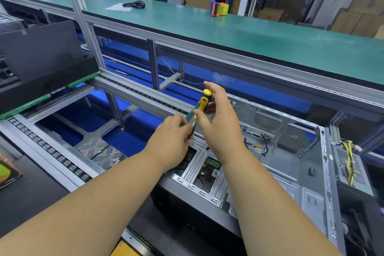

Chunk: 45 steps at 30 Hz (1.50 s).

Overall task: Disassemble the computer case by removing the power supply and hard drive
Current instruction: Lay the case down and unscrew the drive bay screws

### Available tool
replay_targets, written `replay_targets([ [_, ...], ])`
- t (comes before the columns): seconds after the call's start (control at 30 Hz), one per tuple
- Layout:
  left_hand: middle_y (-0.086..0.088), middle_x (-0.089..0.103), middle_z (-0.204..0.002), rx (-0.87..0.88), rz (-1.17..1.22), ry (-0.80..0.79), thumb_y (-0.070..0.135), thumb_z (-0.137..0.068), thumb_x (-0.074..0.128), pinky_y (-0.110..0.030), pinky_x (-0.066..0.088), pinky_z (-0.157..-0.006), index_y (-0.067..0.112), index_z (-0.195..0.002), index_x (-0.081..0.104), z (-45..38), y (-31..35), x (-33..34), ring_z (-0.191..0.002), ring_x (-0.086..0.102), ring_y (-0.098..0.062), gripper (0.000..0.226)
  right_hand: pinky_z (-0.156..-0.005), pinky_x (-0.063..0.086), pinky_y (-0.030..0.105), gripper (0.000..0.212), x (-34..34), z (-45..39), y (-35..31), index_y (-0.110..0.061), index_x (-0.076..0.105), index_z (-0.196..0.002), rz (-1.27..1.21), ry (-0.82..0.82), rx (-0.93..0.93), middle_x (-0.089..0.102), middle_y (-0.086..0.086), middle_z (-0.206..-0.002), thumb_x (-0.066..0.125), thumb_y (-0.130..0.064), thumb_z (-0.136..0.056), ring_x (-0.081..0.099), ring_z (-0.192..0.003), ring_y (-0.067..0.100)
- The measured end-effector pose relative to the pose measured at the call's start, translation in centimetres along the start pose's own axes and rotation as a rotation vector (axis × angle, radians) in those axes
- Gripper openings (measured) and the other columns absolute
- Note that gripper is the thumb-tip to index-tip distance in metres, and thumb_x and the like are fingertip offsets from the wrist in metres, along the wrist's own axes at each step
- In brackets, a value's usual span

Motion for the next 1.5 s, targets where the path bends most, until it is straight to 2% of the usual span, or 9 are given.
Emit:
replay_targets([
  [0.2, 0.003, 0.045, -0.115, -0.001, 0.020, -0.003, 0.028, -0.092, 0.060, -0.029, 0.036, -0.078, 0.020, -0.107, 0.061, 0.0, 0.0, 0.2, -0.104, 0.041, -0.018, 0.016, -0.086, 0.035, 0.002, 0.059, -0.1, 0.1, 0.1, -0.035, 0.040, -0.139, -0.013, 0.037, -0.008, 0.047, -0.020, -0.126, 0.065, -0.014, -0.091, 0.045, -0.109, -0.014],
  [0.37, 0.004, 0.047, -0.113, -0.026, 0.084, -0.007, 0.032, -0.091, 0.063, -0.032, 0.042, -0.081, 0.020, -0.103, 0.062, 0.2, -0.2, -0.1, -0.105, 0.042, -0.018, 0.017, -0.086, 0.047, 0.021, 0.052, 0.0, 0.2, 0.0, -0.040, 0.042, -0.130, -0.036, 0.028, -0.007, 0.052, -0.016, -0.120, 0.063, -0.014, -0.090, 0.055, -0.104, 0.003],
  [0.57, 0.008, 0.044, -0.114, -0.054, 0.107, -0.035, 0.031, -0.093, 0.061, -0.030, 0.042, -0.083, 0.022, -0.105, 0.061, 0.1, -0.4, 0.2, -0.109, 0.039, -0.015, 0.015, -0.082, 0.043, 0.012, 0.053, -0.3, 0.1, -0.3, -0.037, 0.050, -0.129, -0.034, 0.057, -0.035, 0.046, -0.018, -0.110, 0.075, -0.024, -0.084, 0.051, -0.097, -0.003],
  [0.63, 0.007, 0.044, -0.115, -0.053, 0.110, -0.031, 0.029, -0.092, 0.062, -0.029, 0.041, -0.081, 0.021, -0.107, 0.062, 0.2, -0.5, 0.2, -0.110, 0.040, -0.016, 0.017, -0.079, 0.042, 0.011, 0.055, -0.3, 0.0, -0.2, -0.038, 0.049, -0.131, -0.016, 0.049, -0.025, 0.045, -0.019, -0.108, 0.074, -0.020, -0.085, 0.051, -0.094, -0.006],
  [0.87, 0.006, 0.045, -0.115, -0.056, 0.106, -0.025, 0.029, -0.091, 0.063, -0.030, 0.041, -0.079, 0.020, -0.108, 0.063, 0.3, -0.5, 0.1, -0.108, 0.041, -0.017, 0.019, -0.086, 0.043, 0.021, 0.064, 0.2, 0.1, -0.3, -0.044, 0.037, -0.138, 0.017, -0.020, -0.006, 0.051, -0.016, -0.122, 0.059, -0.007, -0.091, 0.050, -0.100, -0.004],
  [1.03, 0.007, 0.044, -0.118, -0.060, 0.101, -0.046, 0.031, -0.092, 0.060, -0.028, 0.038, -0.079, 0.024, -0.115, 0.062, 0.3, -0.4, 0.2, -0.111, 0.039, -0.016, 0.024, -0.087, 0.047, 0.026, 0.055, 0.2, 0.3, -0.8, -0.034, 0.045, -0.130, 0.006, 0.010, -0.055, 0.050, -0.012, -0.114, 0.072, -0.018, -0.085, 0.048, -0.096, 0.002],
  [1.2, 0.006, 0.046, -0.115, -0.047, 0.077, -0.035, 0.031, -0.089, 0.061, -0.033, 0.045, -0.082, 0.021, -0.111, 0.062, 0.3, -0.3, 0.0, -0.107, 0.043, -0.018, 0.023, -0.081, 0.047, 0.024, 0.051, -0.2, 0.2, -1.1, -0.030, 0.051, -0.127, 0.027, 0.059, -0.086, 0.047, -0.010, -0.108, 0.073, -0.012, -0.084, 0.048, -0.088, 0.005],
  [1.4, 0.005, 0.045, -0.115, -0.046, 0.089, -0.035, 0.028, -0.089, 0.061, -0.035, 0.046, -0.081, 0.021, -0.109, 0.062, 0.3, -0.3, -0.1, -0.106, 0.043, -0.018, 0.021, -0.085, 0.043, 0.013, 0.065, 0.5, 0.2, -0.7, -0.042, 0.036, -0.137, -0.009, -0.045, -0.048, 0.051, -0.014, -0.122, 0.061, -0.005, -0.089, 0.052, -0.106, 0.002],
  [1.5, 0.005, 0.044, -0.116, -0.050, 0.099, -0.049, 0.028, -0.089, 0.060, -0.032, 0.043, -0.080, 0.022, -0.113, 0.061, 0.3, -0.4, 0.0, -0.108, 0.042, -0.018, 0.025, -0.088, 0.043, 0.019, 0.057, 0.5, 0.3, -0.7, -0.033, 0.042, -0.135, -0.029, -0.035, -0.061, 0.051, -0.011, -0.120, 0.060, -0.007, -0.088, 0.052, -0.105, 0.003],
])
Point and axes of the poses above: each hand's wrist, its own z-axis away from the middle knuckle, its own x-axis out of the palm, y = z × x, the point moved 8 cm from there along -z, towards the middle knuckle
